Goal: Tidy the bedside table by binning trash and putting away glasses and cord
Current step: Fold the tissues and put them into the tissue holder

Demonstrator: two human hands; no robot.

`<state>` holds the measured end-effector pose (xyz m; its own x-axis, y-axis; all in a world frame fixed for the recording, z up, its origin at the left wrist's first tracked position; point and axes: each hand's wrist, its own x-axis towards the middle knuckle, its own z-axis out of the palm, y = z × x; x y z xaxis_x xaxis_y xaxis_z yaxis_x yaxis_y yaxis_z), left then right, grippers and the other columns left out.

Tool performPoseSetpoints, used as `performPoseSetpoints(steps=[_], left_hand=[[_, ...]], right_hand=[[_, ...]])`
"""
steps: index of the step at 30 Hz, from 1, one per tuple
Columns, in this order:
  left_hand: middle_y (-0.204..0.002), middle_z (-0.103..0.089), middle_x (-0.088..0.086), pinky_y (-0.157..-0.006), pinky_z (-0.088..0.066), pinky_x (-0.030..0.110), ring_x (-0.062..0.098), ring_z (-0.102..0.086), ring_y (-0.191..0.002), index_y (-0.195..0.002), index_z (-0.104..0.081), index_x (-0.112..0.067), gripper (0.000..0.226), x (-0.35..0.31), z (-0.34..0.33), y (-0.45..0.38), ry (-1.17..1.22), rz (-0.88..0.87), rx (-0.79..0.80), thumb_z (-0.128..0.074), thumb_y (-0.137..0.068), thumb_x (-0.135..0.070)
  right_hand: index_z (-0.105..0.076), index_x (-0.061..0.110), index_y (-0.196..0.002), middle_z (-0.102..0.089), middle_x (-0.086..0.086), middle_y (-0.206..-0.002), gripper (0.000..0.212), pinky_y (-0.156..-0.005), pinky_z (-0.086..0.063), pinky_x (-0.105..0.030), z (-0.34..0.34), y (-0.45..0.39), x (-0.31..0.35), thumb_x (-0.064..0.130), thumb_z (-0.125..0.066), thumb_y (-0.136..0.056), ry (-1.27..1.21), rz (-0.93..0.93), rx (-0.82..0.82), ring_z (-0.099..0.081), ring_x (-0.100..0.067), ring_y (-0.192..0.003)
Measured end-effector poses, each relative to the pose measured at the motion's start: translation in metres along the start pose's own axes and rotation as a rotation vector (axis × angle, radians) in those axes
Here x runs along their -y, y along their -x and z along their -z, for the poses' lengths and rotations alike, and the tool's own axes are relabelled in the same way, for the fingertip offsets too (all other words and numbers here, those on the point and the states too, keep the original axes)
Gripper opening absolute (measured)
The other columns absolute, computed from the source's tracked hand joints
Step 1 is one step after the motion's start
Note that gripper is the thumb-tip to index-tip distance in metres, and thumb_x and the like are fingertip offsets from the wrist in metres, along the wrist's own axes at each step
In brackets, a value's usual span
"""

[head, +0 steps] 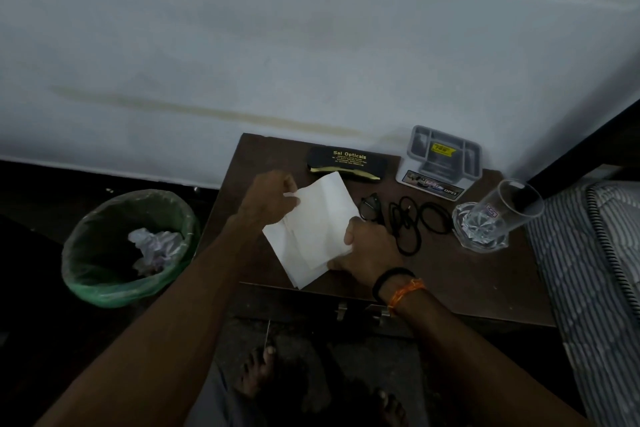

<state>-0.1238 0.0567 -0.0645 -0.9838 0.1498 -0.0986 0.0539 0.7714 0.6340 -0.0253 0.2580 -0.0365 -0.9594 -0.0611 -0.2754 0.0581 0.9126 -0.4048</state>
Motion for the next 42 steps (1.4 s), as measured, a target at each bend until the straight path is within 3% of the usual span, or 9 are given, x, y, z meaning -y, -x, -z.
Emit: performPoseSetpoints(steps=[11, 14, 19, 24, 28, 31, 35, 38, 42], left_hand=[[-0.087, -0.064, 0.007, -0.057, -0.039, 0.022, 0.015, -0.056, -0.076, -0.094, -0.07, -0.002, 0.026, 0.002, 0.019, 0.007, -0.017, 0.101, 0.13, -0.074, -0.084, -0.027], [-0.088, -0.065, 0.005, -0.06, -0.042, 0.025, 0.014, -0.057, -0.076, -0.094, -0.071, -0.006, 0.03, 0.008, 0.02, 0.008, -0.035, 0.098, 0.129, -0.07, -0.087, -0.034], [-0.056, -0.059, 0.003, -0.06, -0.044, 0.027, 0.016, -0.057, -0.056, -0.057, -0.059, -0.008, 0.054, 0.013, 0.03, 0.01, 0.069, 0.141, -0.059, -0.055, -0.093, -0.049], [-0.097, -0.069, 0.014, -0.07, -0.059, 0.036, 0.025, -0.068, -0.084, -0.101, -0.065, -0.008, 0.06, 0.01, 0.046, 0.015, 0.52, 0.49, 0.043, -0.051, -0.089, -0.065], [-0.1, -0.067, 0.014, -0.064, -0.053, 0.031, 0.024, -0.065, -0.083, -0.107, -0.064, -0.004, 0.069, 0.008, 0.043, 0.019, 0.414, 0.48, 0.191, -0.05, -0.087, -0.068], [-0.099, -0.068, 0.016, -0.069, -0.055, 0.033, 0.026, -0.066, -0.086, -0.107, -0.063, -0.004, 0.076, 0.006, 0.041, 0.019, 0.462, 0.494, 0.238, -0.044, -0.085, -0.074], [-0.097, -0.07, 0.011, -0.077, -0.059, 0.038, 0.024, -0.068, -0.087, -0.1, -0.069, -0.002, 0.053, 0.002, 0.035, 0.018, 0.336, 0.307, 0.226, -0.063, -0.087, -0.053], [-0.095, -0.072, 0.011, -0.081, -0.059, 0.042, 0.026, -0.07, -0.088, -0.099, -0.071, -0.004, 0.028, 0.005, 0.032, 0.017, 0.201, 0.181, 0.185, -0.079, -0.08, -0.024], [-0.088, -0.071, 0.0, -0.082, -0.056, 0.032, 0.009, -0.065, -0.079, -0.103, -0.072, -0.01, 0.029, 0.0, 0.027, 0.016, 0.169, 0.032, 0.142, -0.077, -0.076, -0.002]], right_hand=[[-0.052, 0.023, -0.117, -0.048, -0.001, -0.121, 0.046, -0.085, -0.052, -0.035, -0.005, -0.008, 0.004, 0.033, -0.074, -0.078, 0.182, 0.25, -0.013, -0.056, -0.024, -0.106], [-0.061, 0.026, -0.117, -0.052, 0.001, -0.119, 0.029, -0.083, -0.054, -0.036, -0.009, -0.009, 0.006, 0.027, -0.061, -0.088, 0.215, 0.371, -0.062, -0.058, -0.023, -0.103], [-0.068, 0.015, -0.099, -0.069, -0.002, -0.094, 0.014, -0.073, -0.045, -0.026, -0.004, -0.013, 0.002, 0.017, -0.057, -0.091, -0.009, 0.345, -0.288, -0.064, -0.021, -0.088], [-0.076, 0.015, -0.085, -0.075, 0.006, -0.093, 0.016, -0.084, -0.052, -0.022, 0.008, -0.005, 0.008, 0.01, -0.062, -0.085, -0.319, 0.251, -0.274, -0.066, -0.005, -0.087], [-0.077, 0.012, -0.07, -0.071, 0.008, -0.063, 0.027, -0.067, -0.054, -0.026, 0.002, 0.002, 0.006, 0.033, -0.068, -0.086, -0.397, 0.109, -0.197, -0.065, -0.002, -0.063], [-0.076, 0.016, -0.073, -0.072, 0.009, -0.076, 0.009, -0.069, -0.05, -0.022, -0.01, 0.005, 0.004, 0.021, -0.081, -0.077, -0.469, 0.009, -0.139, -0.066, -0.007, -0.076], [-0.065, 0.02, -0.089, -0.061, 0.003, -0.097, 0.041, -0.079, -0.057, -0.041, -0.034, 0.006, 0.007, 0.011, -0.088, -0.057, -0.709, -0.225, -0.121, -0.061, -0.02, -0.095], [-0.051, 0.03, -0.102, -0.052, -0.002, -0.11, 0.07, -0.081, -0.057, -0.051, -0.046, 0.008, 0.01, 0.025, -0.086, -0.042, -0.848, -0.325, -0.186, -0.058, -0.028, -0.101], [-0.038, 0.039, -0.104, -0.047, -0.002, -0.116, 0.084, -0.081, -0.057, -0.052, -0.051, 0.007, 0.011, 0.043, -0.079, -0.031, -0.918, -0.344, -0.213, -0.056, -0.03, -0.108]])
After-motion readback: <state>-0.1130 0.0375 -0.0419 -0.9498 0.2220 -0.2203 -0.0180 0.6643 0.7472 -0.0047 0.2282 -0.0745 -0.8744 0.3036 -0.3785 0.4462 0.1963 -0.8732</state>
